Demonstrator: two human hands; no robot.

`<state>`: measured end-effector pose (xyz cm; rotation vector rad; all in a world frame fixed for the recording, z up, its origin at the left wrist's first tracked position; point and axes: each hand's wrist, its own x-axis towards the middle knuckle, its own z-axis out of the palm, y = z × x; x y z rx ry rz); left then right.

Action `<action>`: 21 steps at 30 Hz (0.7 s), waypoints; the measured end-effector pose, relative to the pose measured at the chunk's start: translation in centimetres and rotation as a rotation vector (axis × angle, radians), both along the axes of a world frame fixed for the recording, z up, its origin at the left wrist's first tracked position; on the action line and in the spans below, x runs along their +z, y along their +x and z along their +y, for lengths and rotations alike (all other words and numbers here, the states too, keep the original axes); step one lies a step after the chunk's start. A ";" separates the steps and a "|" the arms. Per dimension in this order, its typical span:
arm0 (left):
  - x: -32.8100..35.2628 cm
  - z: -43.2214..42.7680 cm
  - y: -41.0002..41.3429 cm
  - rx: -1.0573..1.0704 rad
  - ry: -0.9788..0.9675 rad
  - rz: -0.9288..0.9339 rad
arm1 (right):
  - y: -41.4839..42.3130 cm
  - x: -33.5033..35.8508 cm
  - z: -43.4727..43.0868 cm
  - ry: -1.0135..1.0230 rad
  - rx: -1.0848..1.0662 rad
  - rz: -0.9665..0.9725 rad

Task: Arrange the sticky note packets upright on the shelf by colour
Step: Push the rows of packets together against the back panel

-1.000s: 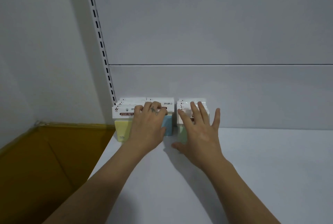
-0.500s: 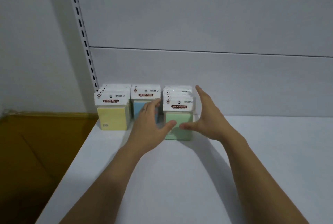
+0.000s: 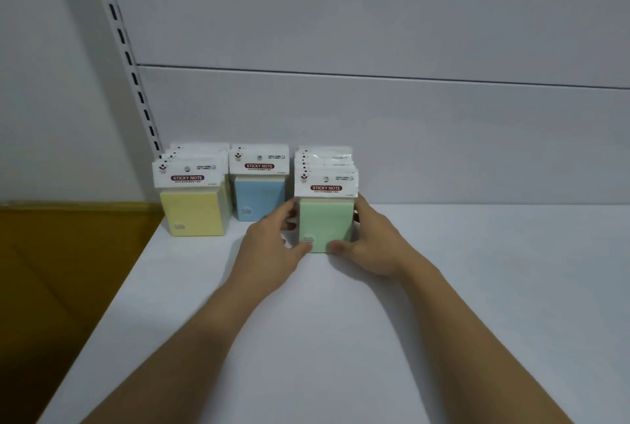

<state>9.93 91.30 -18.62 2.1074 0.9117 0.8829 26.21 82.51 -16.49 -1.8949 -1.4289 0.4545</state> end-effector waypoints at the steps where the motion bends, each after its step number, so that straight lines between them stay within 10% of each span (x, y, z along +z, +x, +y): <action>1: 0.1 0.0 0.0 0.004 -0.018 -0.007 | 0.1 0.0 0.0 -0.002 0.001 -0.001; 21: 0.0 -0.2 1.4 0.172 -0.087 0.019 | 0.1 -0.6 1.0 0.008 -0.133 0.021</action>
